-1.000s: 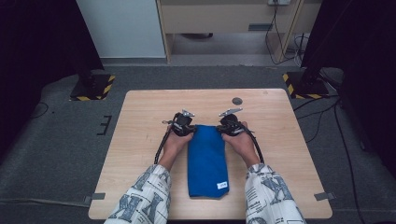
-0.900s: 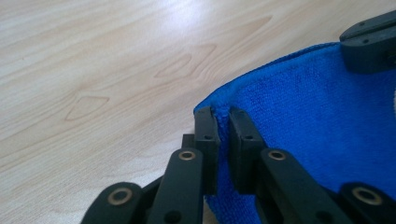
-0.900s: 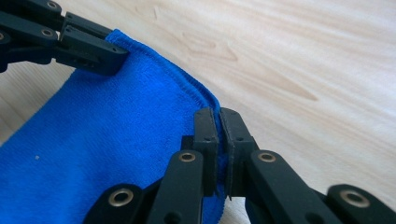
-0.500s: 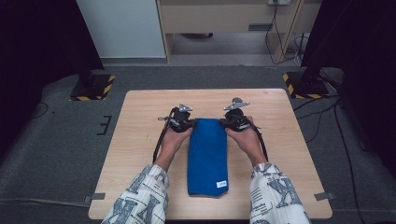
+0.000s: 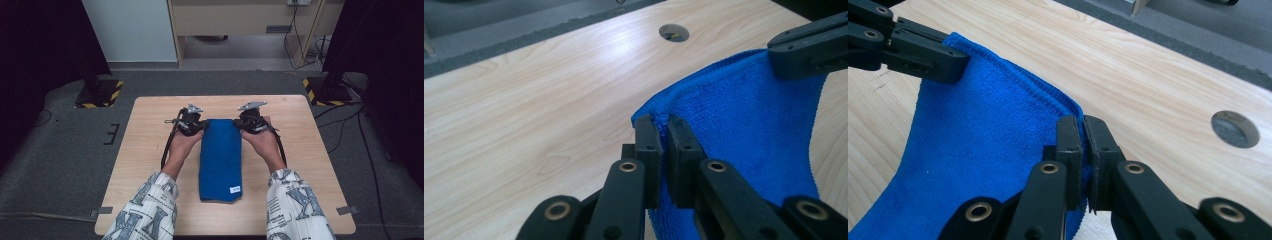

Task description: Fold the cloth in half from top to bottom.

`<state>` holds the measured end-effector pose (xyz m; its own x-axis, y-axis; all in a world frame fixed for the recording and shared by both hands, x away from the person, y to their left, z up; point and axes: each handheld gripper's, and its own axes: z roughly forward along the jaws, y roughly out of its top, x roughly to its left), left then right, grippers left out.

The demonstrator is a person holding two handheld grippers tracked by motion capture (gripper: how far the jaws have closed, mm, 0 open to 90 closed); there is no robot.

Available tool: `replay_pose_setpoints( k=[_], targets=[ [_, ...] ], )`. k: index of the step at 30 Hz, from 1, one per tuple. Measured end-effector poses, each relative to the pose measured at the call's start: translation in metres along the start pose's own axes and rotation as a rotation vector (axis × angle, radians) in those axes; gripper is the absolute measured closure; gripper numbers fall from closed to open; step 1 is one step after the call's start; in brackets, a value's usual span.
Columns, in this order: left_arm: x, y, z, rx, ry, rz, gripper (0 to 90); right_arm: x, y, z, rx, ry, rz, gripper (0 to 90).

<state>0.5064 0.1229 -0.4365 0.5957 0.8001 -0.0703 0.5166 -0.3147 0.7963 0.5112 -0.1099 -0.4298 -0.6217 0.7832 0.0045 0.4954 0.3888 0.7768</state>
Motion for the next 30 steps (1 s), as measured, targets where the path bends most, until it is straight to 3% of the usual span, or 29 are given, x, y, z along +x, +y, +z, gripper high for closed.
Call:
replay_pose_setpoints(
  k=[3, 6, 12, 21, 30],
  targets=[
    [0.002, 0.005, -0.002, -0.015, -0.001, 0.000, 85.1, -0.001, 0.004, -0.001, -0.007, -0.005, -0.001, 86.6],
    [0.005, 0.012, -0.005, -0.017, 0.005, 0.026, 85.1, -0.003, 0.012, -0.004, -0.030, -0.007, -0.015, 86.6],
    [0.004, 0.010, -0.010, -0.010, 0.016, 0.053, 85.1, 0.001, 0.014, -0.003, -0.026, -0.002, -0.039, 86.6],
    [-0.001, 0.005, -0.021, -0.029, 0.002, 0.053, 85.1, 0.011, 0.002, -0.014, -0.043, 0.016, -0.039, 86.6],
    [-0.003, 0.008, -0.024, -0.028, -0.007, 0.052, 85.0, 0.011, 0.005, -0.020, -0.051, 0.009, -0.043, 86.7]
  ],
)
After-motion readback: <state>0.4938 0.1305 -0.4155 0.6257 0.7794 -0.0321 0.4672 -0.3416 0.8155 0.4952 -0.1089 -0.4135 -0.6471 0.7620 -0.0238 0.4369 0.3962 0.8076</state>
